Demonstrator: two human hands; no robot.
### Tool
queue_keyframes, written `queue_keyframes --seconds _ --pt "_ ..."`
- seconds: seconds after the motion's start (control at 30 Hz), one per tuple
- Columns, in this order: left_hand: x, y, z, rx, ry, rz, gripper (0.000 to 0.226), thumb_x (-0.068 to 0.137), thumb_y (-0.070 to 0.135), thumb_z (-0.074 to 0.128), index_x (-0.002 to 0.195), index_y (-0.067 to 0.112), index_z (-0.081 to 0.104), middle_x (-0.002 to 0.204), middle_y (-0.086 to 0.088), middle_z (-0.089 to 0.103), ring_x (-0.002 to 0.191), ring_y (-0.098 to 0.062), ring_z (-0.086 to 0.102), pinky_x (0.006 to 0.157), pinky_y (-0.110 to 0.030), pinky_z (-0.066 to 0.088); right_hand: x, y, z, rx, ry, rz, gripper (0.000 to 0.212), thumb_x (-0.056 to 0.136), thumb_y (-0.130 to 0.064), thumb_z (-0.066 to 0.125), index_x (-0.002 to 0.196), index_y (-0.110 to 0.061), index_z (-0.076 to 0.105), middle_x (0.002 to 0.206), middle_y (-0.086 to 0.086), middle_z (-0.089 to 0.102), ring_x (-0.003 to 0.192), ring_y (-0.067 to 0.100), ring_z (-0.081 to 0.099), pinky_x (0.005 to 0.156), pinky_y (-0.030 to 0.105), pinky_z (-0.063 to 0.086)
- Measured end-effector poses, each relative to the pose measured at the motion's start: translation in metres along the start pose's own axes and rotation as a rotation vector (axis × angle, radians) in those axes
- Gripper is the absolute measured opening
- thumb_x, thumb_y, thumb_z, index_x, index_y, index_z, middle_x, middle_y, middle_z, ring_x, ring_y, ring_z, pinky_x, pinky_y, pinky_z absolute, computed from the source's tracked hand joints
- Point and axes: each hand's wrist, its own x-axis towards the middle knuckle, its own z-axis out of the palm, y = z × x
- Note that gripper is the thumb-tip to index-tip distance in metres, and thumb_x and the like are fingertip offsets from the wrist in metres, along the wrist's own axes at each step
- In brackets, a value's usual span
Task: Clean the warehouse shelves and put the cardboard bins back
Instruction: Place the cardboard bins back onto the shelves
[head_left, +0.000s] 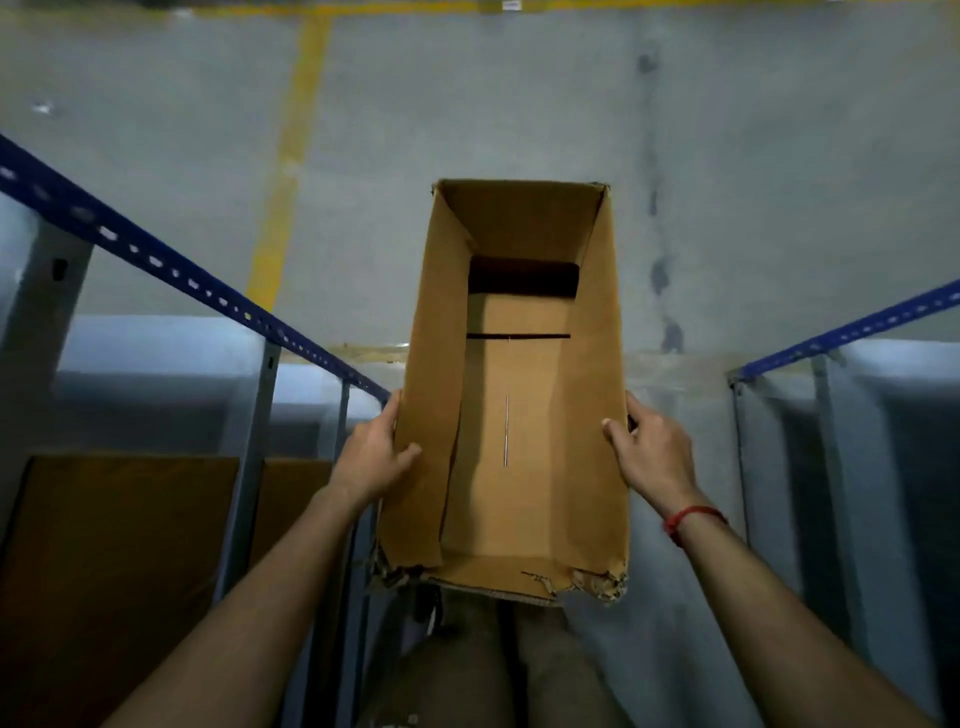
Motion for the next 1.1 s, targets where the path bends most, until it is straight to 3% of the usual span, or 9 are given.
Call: queue_keyframes --seconds 0.1,0.17,0.3,0.4,0.5,0.7,0.87,0.97,1.1 --pt "0.043 -0.017 0.006 -0.039 -0.048 -0.055 0.086 0.095 0.027 0.062 0.156 0.046 0.004 0.132 -0.005 0.060 0.111 -0.021 0.064 0.096 -0.050 0.055 0.034 -0.002 0.028 -0.006 -0.005 0.006 0.036 0.098 -0.032 0.055 0.134 -0.030 0.058 0.089 0.003 0.071 0.071 0.017 0.052 0.065 0.026 0.039" --pt "0.078 -0.029 0.014 -0.097 -0.063 -0.093 0.083 0.097 0.021 0.061 0.156 0.045 0.009 0.132 -0.004 0.061 0.109 -0.016 0.062 0.095 -0.045 0.054 0.061 0.001 0.054 -0.008 -0.007 0.003 0.034 0.099 -0.030 0.054 0.132 -0.027 0.059 0.092 0.004 0.071 0.073 0.018 0.054 0.066 0.027 0.039" --pt "0.166 -0.068 0.045 -0.055 -0.041 -0.162 0.076 0.098 0.019 0.057 0.154 0.048 0.014 0.123 -0.004 0.064 0.088 -0.010 0.063 0.073 -0.031 0.056 0.122 0.013 0.130 -0.041 -0.010 0.000 0.032 0.099 -0.029 0.054 0.129 -0.021 0.059 0.097 0.007 0.072 0.080 0.027 0.063 0.069 0.032 0.048" --pt "0.224 -0.104 0.074 -0.025 -0.065 -0.230 0.075 0.097 0.022 0.058 0.152 0.050 0.016 0.125 -0.005 0.063 0.092 -0.021 0.066 0.077 -0.043 0.061 0.168 0.023 0.195 -0.086 -0.014 -0.030 0.034 0.098 -0.027 0.055 0.129 -0.014 0.060 0.098 0.013 0.072 0.086 0.034 0.066 0.071 0.035 0.049" --pt "0.272 -0.142 0.098 -0.022 -0.051 -0.276 0.074 0.097 0.023 0.057 0.151 0.050 0.015 0.121 -0.006 0.065 0.089 -0.023 0.067 0.077 -0.046 0.061 0.210 0.029 0.255 -0.109 -0.032 -0.044 0.038 0.098 -0.029 0.054 0.133 -0.015 0.057 0.105 0.013 0.071 0.091 0.034 0.065 0.073 0.036 0.049" --pt "0.341 -0.198 0.131 -0.035 0.008 -0.332 0.071 0.101 0.019 0.054 0.154 0.046 0.016 0.126 -0.007 0.062 0.092 -0.017 0.059 0.064 -0.033 0.053 0.265 0.032 0.341 -0.142 -0.038 -0.063 0.043 0.100 -0.035 0.050 0.137 -0.013 0.054 0.106 0.013 0.070 0.092 0.032 0.064 0.076 0.037 0.049" --pt "0.381 -0.207 0.131 0.076 0.040 -0.310 0.070 0.100 0.019 0.053 0.156 0.041 0.017 0.126 -0.012 0.063 0.110 -0.031 0.062 0.091 -0.047 0.056 0.284 0.022 0.372 -0.033 -0.075 -0.027 0.036 0.101 -0.027 0.049 0.136 -0.020 0.055 0.110 0.007 0.072 0.097 0.031 0.066 0.081 0.038 0.054" --pt "0.394 -0.210 0.130 0.157 -0.139 -0.382 0.081 0.101 0.009 0.047 0.158 0.037 -0.003 0.139 -0.021 0.053 0.123 -0.038 0.055 0.100 -0.053 0.050 0.288 0.023 0.380 0.205 -0.345 0.093 0.046 0.096 -0.015 0.059 0.140 -0.024 0.050 0.126 -0.002 0.065 0.111 0.027 0.064 0.097 0.040 0.053" --pt "0.381 -0.207 0.125 -0.162 -0.234 -0.389 0.103 0.094 0.015 0.066 0.157 0.033 -0.014 0.160 -0.014 0.030 0.141 -0.037 0.038 0.112 -0.056 0.039 0.282 0.016 0.375 0.424 -0.500 0.167 0.075 0.092 -0.015 0.068 0.153 -0.029 0.028 0.123 -0.017 0.050 0.111 0.012 0.058 0.099 0.027 0.047"
